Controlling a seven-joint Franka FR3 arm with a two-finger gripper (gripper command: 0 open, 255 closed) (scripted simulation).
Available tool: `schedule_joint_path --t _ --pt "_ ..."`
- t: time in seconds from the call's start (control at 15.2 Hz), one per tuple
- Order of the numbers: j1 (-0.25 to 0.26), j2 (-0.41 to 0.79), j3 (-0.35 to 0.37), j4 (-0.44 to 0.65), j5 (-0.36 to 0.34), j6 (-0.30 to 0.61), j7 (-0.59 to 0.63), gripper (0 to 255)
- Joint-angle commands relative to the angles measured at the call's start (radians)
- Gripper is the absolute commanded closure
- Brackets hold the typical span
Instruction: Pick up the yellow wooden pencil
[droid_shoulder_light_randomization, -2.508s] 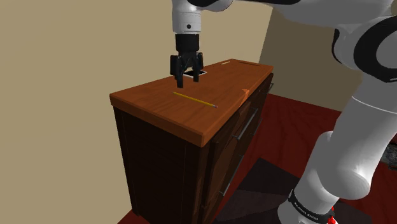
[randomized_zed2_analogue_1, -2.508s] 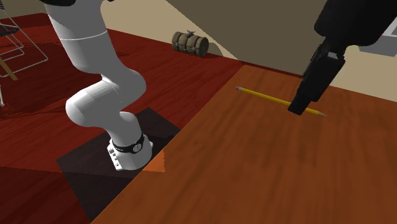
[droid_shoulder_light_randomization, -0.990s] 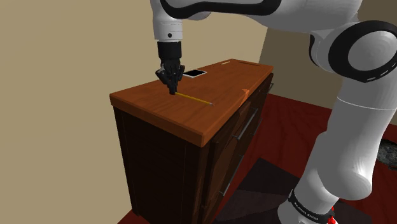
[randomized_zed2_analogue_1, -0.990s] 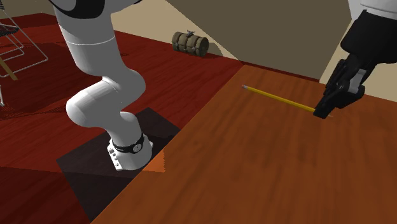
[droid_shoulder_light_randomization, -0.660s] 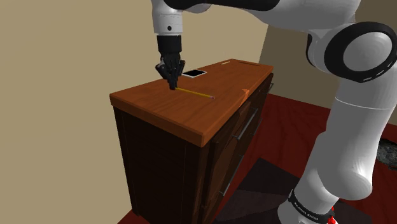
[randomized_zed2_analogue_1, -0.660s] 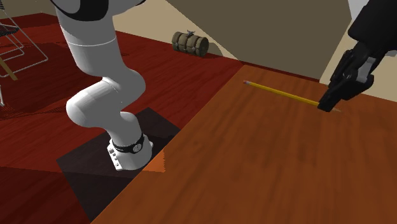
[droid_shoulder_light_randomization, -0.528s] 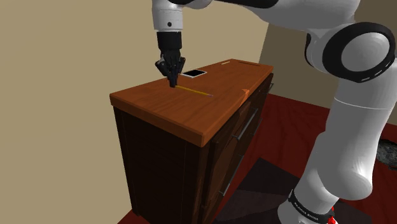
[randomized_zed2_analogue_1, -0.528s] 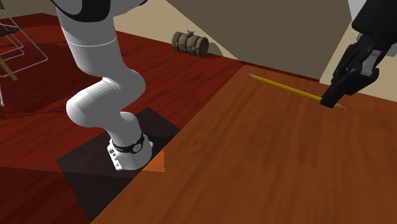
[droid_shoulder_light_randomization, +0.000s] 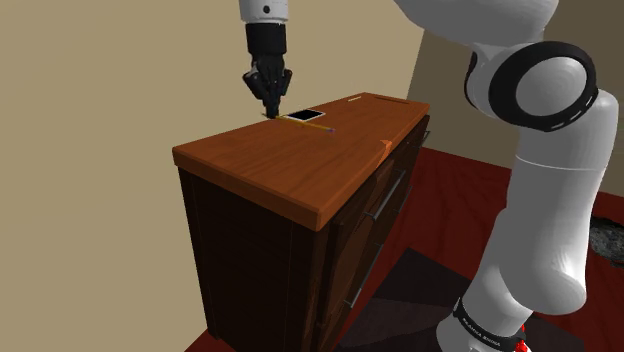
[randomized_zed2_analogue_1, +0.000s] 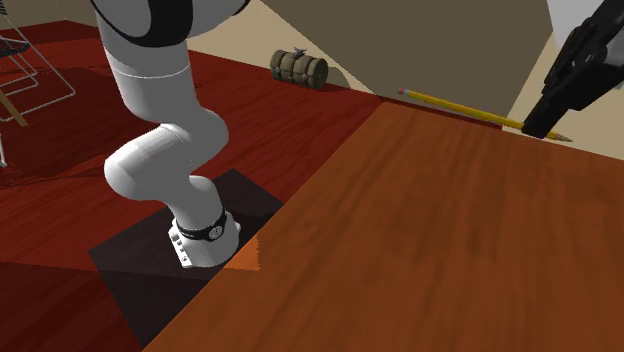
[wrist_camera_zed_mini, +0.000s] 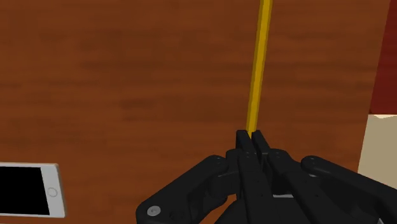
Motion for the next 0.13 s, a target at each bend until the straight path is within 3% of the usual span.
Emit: schedule_joint_path --t 0.0,0.07 --pt "0.001 0.01 0.0 0.031 -0.003 -0.021 -0.001 255" --pt "0.001 0.01 0.0 0.031 -0.003 -0.021 -0.001 255"
